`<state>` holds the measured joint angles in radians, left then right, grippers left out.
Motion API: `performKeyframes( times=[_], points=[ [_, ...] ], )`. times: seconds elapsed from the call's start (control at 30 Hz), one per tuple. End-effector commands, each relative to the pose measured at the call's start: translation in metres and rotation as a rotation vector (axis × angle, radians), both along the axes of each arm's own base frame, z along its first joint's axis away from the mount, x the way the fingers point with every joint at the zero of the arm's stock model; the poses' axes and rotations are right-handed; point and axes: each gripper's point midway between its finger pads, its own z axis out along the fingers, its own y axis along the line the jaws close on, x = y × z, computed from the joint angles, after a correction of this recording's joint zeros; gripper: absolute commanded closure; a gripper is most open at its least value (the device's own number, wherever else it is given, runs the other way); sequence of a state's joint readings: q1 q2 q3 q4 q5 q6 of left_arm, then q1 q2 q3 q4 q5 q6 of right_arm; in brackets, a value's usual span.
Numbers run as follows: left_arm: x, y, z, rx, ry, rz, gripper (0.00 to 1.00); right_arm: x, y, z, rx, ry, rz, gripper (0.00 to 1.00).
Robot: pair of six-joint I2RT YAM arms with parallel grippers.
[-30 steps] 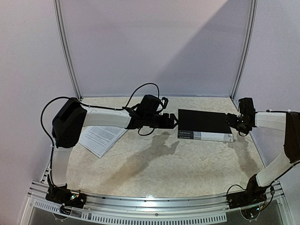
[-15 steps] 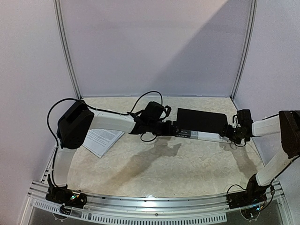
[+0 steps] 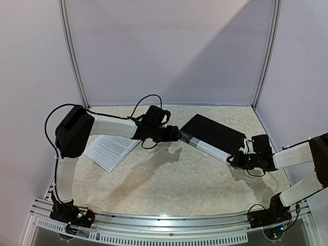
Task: Put the files into the folder
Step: Move the folder to the center of the board.
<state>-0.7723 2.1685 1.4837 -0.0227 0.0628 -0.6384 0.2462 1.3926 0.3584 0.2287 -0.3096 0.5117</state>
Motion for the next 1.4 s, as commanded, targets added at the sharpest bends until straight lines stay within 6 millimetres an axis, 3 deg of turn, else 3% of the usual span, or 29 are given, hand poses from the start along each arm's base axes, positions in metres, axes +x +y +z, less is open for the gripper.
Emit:
performKeyframes(
  times=[0.0, 0.13, 0.23, 0.3, 0.4, 0.53, 0.63, 0.73, 0.93, 1.03, 1.1, 1.2, 1.3, 1.37],
  points=[
    [0.029, 0.027, 0.028, 0.031, -0.055, 0.053, 0.21, -0.019, 0.034, 0.006, 0.089, 0.006, 0.090, 0.71],
    [0.055, 0.022, 0.050, 0.035, -0.145, 0.050, 0.21, -0.030, 0.061, 0.004, 0.094, 0.029, 0.163, 0.77],
    [0.083, 0.010, 0.059, 0.073, -0.220, 0.037, 0.20, -0.041, 0.070, 0.000, 0.084, 0.088, 0.180, 0.66],
    [0.098, -0.004, 0.066, 0.064, -0.259, 0.012, 0.20, -0.046, 0.062, -0.001, 0.046, 0.124, 0.141, 0.54],
    [0.111, -0.015, 0.046, 0.032, -0.240, 0.034, 0.20, -0.042, 0.041, 0.010, -0.045, 0.107, 0.058, 0.40],
    [0.118, -0.034, 0.018, -0.019, -0.202, 0.017, 0.20, -0.017, 0.014, 0.053, -0.174, -0.047, -0.037, 0.28],
    [0.115, -0.043, 0.007, -0.021, -0.195, -0.008, 0.20, 0.002, -0.005, 0.070, -0.230, -0.116, -0.107, 0.22],
    [0.105, -0.053, -0.007, -0.014, -0.180, -0.048, 0.20, 0.016, -0.017, 0.069, -0.228, -0.127, -0.162, 0.20],
    [0.079, -0.071, -0.021, -0.019, -0.144, -0.153, 0.23, 0.045, -0.038, 0.048, -0.288, -0.097, -0.242, 0.21],
    [0.069, -0.071, -0.027, -0.005, -0.135, -0.168, 0.26, 0.062, -0.043, 0.036, -0.346, -0.079, -0.228, 0.21],
    [0.062, -0.070, -0.029, -0.005, -0.134, -0.176, 0.28, 0.075, -0.034, 0.033, -0.331, -0.103, -0.192, 0.21],
    [0.057, -0.066, -0.031, -0.002, -0.130, -0.177, 0.31, 0.076, -0.016, 0.006, -0.291, -0.023, -0.118, 0.26],
    [0.050, -0.059, -0.033, 0.014, -0.118, -0.182, 0.32, 0.054, 0.007, -0.020, -0.248, 0.059, -0.050, 0.31],
    [0.044, -0.051, -0.034, 0.039, -0.110, -0.178, 0.32, 0.035, 0.026, -0.026, -0.220, 0.073, -0.009, 0.34]
  ],
)
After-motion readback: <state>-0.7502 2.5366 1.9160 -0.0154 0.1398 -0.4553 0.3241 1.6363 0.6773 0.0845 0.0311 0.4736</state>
